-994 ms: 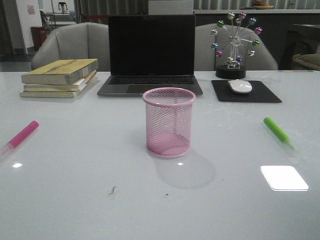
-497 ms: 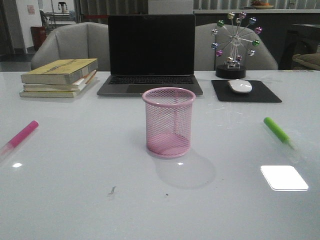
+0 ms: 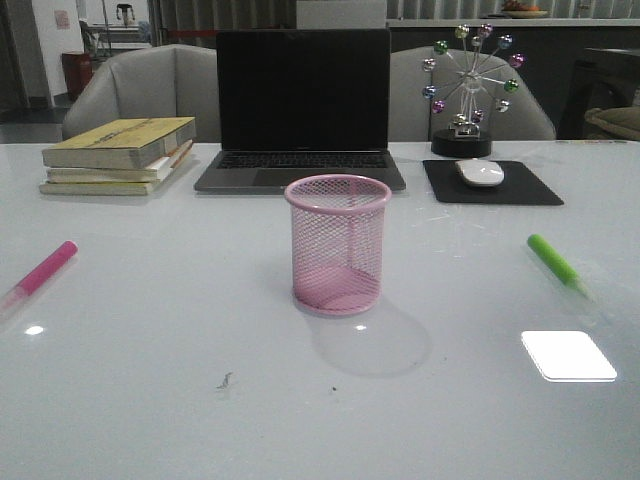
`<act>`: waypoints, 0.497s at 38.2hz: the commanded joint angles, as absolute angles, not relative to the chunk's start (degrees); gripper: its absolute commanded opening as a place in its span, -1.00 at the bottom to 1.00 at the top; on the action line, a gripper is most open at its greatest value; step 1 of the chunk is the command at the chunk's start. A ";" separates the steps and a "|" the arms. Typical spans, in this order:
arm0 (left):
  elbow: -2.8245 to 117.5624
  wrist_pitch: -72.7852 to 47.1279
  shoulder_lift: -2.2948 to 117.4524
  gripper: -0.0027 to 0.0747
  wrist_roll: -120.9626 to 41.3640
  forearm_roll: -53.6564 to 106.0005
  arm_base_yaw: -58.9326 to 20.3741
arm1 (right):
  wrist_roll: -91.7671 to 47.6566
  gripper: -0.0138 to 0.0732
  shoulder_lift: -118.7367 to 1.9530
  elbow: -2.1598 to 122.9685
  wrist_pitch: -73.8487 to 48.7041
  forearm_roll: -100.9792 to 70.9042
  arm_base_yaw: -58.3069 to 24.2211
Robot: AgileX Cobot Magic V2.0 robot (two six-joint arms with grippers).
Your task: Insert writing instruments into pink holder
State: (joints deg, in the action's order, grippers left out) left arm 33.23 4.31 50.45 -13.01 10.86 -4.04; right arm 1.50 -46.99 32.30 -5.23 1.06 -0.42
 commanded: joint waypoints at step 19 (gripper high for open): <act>35.31 8.85 50.10 0.17 -12.47 11.34 -4.11 | 1.29 0.57 -58.47 50.58 -17.82 -1.31 -0.26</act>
